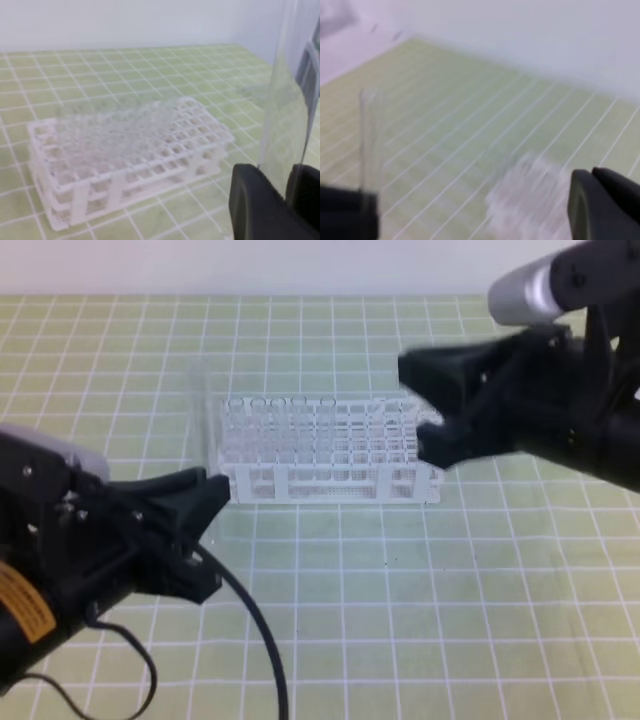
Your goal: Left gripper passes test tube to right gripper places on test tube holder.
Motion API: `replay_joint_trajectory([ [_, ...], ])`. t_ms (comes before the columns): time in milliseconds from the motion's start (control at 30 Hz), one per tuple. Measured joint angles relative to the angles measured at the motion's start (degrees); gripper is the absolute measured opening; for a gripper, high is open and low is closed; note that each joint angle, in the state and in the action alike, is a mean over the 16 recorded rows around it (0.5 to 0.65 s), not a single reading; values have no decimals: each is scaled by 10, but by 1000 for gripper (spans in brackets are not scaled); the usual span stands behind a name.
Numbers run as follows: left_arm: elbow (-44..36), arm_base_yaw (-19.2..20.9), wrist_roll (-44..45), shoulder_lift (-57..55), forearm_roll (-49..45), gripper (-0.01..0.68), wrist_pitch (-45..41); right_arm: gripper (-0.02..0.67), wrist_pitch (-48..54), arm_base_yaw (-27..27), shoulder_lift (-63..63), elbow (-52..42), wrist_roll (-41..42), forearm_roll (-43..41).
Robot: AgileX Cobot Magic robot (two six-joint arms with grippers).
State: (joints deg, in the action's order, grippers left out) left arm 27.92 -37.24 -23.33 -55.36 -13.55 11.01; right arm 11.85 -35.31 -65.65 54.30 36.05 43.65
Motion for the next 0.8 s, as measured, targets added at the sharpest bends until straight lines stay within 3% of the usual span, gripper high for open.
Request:
replay_joint_trajectory([
  [400, 0, 34, 0, -40, 0, 60, 46, -16, -357, -141, -22, -92, 42, -39],
  [800, 0, 36, 12, -46, 0, 35, 59, -16, -464, -204, -37, -160, -66, -138],
])
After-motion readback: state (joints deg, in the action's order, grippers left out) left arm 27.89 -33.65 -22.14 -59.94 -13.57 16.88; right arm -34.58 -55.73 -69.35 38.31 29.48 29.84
